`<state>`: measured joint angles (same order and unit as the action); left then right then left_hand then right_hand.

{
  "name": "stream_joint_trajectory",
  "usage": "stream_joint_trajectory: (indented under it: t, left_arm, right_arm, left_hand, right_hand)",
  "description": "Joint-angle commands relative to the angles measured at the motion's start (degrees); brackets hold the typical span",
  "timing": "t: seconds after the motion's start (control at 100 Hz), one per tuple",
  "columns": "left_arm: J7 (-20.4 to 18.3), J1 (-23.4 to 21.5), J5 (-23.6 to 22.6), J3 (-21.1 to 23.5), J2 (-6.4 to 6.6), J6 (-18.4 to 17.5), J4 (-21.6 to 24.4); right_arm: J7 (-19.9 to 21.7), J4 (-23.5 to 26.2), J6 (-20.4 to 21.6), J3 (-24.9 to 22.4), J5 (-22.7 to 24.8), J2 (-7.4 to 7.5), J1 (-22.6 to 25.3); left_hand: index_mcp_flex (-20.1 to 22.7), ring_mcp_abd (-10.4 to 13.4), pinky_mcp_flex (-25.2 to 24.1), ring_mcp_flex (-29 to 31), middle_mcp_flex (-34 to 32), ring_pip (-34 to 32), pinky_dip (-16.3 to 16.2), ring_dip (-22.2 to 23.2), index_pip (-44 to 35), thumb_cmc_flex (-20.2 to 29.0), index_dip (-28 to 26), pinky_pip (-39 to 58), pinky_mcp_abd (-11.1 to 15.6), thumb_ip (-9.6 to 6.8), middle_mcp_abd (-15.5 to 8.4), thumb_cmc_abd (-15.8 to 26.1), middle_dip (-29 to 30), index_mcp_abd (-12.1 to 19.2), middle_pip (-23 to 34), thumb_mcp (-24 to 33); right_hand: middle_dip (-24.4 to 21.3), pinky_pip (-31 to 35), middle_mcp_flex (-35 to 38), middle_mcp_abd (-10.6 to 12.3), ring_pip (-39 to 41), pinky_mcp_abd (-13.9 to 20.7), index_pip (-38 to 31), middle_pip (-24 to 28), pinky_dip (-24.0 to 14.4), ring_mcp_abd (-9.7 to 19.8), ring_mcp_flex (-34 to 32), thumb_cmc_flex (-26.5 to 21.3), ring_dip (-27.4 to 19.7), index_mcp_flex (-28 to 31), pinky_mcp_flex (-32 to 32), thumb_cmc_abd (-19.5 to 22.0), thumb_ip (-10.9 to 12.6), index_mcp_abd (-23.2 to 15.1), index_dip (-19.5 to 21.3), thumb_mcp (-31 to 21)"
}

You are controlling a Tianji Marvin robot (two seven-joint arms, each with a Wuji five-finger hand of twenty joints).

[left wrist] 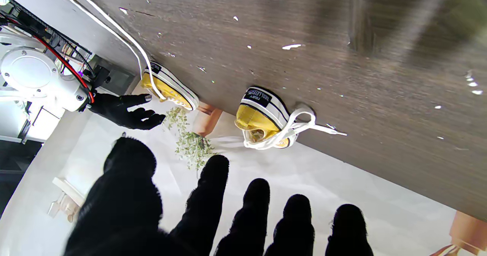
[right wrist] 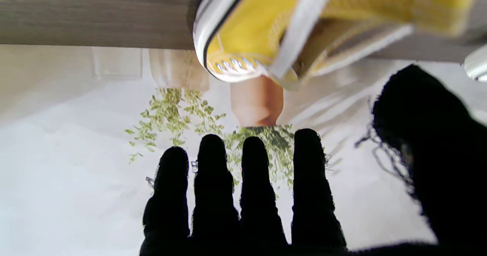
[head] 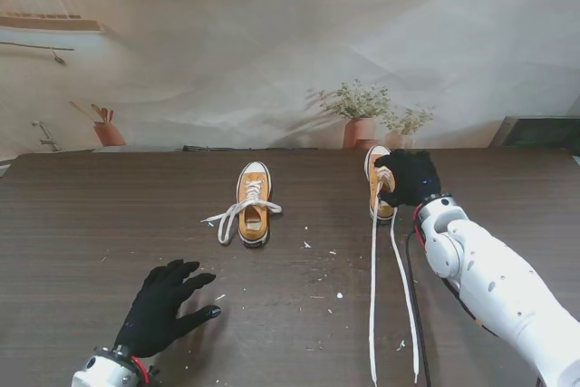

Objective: Tie the shoelaces into a bow on the shoes

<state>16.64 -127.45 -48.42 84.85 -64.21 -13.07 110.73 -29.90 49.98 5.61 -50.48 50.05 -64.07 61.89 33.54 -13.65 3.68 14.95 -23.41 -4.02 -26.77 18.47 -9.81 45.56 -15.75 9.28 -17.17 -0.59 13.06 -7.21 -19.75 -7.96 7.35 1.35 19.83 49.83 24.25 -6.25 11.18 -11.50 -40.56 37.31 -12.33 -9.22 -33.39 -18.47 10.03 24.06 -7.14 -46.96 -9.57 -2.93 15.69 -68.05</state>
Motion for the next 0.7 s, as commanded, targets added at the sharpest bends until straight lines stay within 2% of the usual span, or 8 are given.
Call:
stream_joint_trajectory:
  t: [0.0, 0.11, 0.47, 0.58, 0.69]
  left_arm:
    - [-1.2, 0.1, -0.2, -0.2, 0.10, 0.4, 0.2]
    - [-1.4, 0.3, -0.2, -0.5, 0.16, 0.7, 0.1]
    - [-1.4, 1.2, 0.2, -1.6, 0.18, 1.0, -0.5]
    - [-1.5, 1.4, 0.1, -1.9, 0.22, 1.2, -0.6]
    - [-1.0, 1.5, -0.1, -2.2, 0.20, 1.3, -0.7]
  right_arm:
    - [1.6, -1.4, 0.1, 0.2, -1.0, -0.47, -0.7]
    - [-0.2, -5.8, 0.4, 3.8, -2.7, -1.16, -3.1]
    - [-4.7, -16.5, 2.0, 12.4, -7.4, -3.46, -8.6]
    - [-7.1, -21.8, 3.0, 16.7, -10.0, -5.15, -11.1]
    - [-10.3, -28.5, 4.6, 21.5, -13.7, -7.84, -13.7]
  left_hand:
    - [1.4, -0.2, -0.1, 0.7, -0.2, 0.5, -0.9, -1.1, 0.0, 1.2, -0.7, -0.7, -1.5, -1.00, 0.6, 2.4, 1.4, -0.1, 0.2, -1.8]
    - [1.4, -2.2, 0.0, 0.6, 0.0, 0.5, -1.0, -1.0, -0.1, 1.4, -0.7, -0.7, -1.7, -1.03, 1.1, 2.2, 1.4, -0.1, 0.3, -1.7]
    - [0.9, -2.4, 0.2, 0.8, -0.1, 0.1, -1.3, -0.3, 0.1, 1.4, -0.5, -0.5, -2.0, -1.03, 1.4, 2.4, 1.2, -0.3, 0.4, -1.7]
    - [0.4, -2.6, 0.3, 0.9, -0.1, 0.1, -1.4, -0.1, 0.3, 1.5, -0.5, -0.3, -2.1, -1.03, 1.5, 2.4, 1.1, 0.2, 0.4, -1.7]
    - [0.2, -3.0, 0.5, 1.4, -0.4, -0.2, -1.7, 0.2, 0.1, 1.5, -0.5, -0.1, -2.4, -1.02, 1.6, 2.4, 1.0, 0.7, 0.6, -1.7]
  right_hand:
    - [-0.2, 0.8, 0.7, 0.7, -1.1, 0.7, -0.7, 0.5, 0.4, 0.1, -0.7, 0.5, -0.8, -1.0, 0.7, -1.6, -1.4, -1.0, -0.8, -2.8]
    - [-0.2, 0.9, 0.7, 0.8, -1.0, 0.6, -0.9, 0.6, 0.4, -0.1, -0.8, 0.1, -0.8, -1.4, 0.7, -2.0, -1.4, -1.7, -0.7, -3.1]
    - [0.0, 1.3, 1.0, 1.2, -0.6, -0.5, -1.9, 1.1, 0.3, -0.8, -2.0, -4.8, -0.7, -1.8, -0.3, -4.8, -0.9, -3.6, -0.3, -5.9]
    - [0.1, 1.7, 1.4, 1.4, 0.1, -1.7, -2.3, 1.3, 0.2, -1.6, -3.3, -6.5, -0.3, -1.7, -1.3, -5.7, -0.6, -4.9, -0.1, -6.8]
    - [0.2, 2.5, 2.5, 2.0, 1.2, -3.0, -2.9, 1.6, -0.1, -2.3, -5.6, -7.5, 0.1, -0.7, -3.2, -6.5, -0.5, -7.1, 0.2, -7.4]
